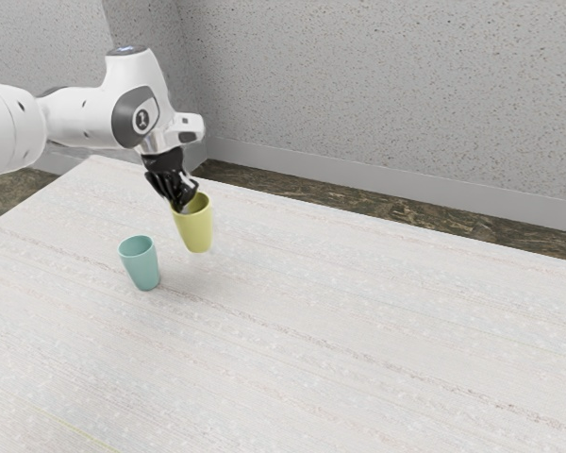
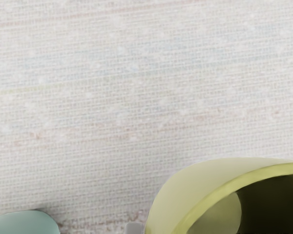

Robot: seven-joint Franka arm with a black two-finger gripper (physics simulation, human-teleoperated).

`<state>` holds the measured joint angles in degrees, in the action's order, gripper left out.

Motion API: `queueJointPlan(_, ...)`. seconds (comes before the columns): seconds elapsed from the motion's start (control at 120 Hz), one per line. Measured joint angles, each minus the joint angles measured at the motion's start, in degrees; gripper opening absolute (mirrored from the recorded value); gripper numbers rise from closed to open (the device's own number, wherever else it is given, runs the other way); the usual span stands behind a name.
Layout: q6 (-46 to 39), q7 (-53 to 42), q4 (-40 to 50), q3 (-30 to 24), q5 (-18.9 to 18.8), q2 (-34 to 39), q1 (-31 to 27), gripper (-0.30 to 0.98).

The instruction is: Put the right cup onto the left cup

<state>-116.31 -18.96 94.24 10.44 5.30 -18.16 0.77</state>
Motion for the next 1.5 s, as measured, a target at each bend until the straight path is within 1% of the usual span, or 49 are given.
queueJointPlan(0.117,2.9,0.2,3.7,0.0,-0.4,6.2,-1.7,-0.10)
queueJointPlan(0.192,4.2,0.1,5.2,0.0,-0.6,8.6,-2.8,-0.10)
queueJointPlan(0.467,6.2,-1.3,6.3,0.0,-0.4,9.9,-7.9,-0.10)
queueJointPlan(0.625,6.3,-3.0,6.2,0.0,0.1,8.9,-10.9,-0.10)
queueJointPlan(0.808,6.2,-5.3,4.9,0.0,1.5,5.9,-14.0,-0.10)
queueJointPlan(1.083,6.6,-7.8,-2.9,0.0,3.7,-1.3,-14.1,-0.10)
queueJointPlan(1.5,7.4,-10.1,-8.2,0.4,5.3,-6.5,-14.3,-0.10)
